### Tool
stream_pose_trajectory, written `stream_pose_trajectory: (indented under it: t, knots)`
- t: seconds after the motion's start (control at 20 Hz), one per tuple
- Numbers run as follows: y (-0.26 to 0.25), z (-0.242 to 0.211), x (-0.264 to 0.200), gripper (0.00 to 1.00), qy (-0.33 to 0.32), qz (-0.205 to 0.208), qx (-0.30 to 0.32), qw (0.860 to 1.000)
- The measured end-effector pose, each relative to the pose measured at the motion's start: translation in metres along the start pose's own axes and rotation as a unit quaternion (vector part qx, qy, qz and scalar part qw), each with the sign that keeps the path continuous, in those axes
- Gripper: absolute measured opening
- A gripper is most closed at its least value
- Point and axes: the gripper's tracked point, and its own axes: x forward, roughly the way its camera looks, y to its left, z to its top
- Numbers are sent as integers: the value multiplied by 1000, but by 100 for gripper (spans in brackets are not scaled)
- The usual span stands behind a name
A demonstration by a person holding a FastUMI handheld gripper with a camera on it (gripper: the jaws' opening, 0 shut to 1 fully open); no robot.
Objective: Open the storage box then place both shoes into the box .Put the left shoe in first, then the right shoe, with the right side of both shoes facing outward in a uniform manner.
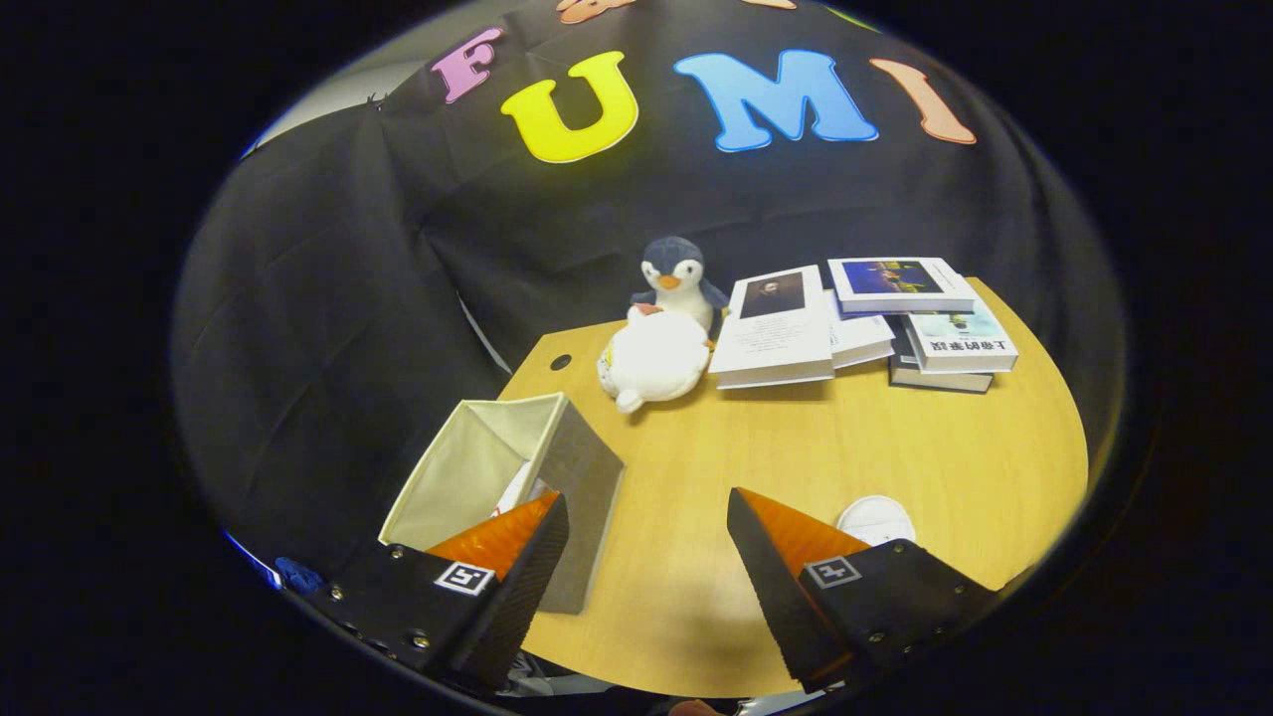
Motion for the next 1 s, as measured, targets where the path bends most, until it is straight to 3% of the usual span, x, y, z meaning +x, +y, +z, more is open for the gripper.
stream_pose_trajectory:
  t: [0.5,1.0]
  knots:
    - [-124,-37,-28,98,6,-89,15,996]
    - [-195,-100,-29,98,67,-129,22,989]
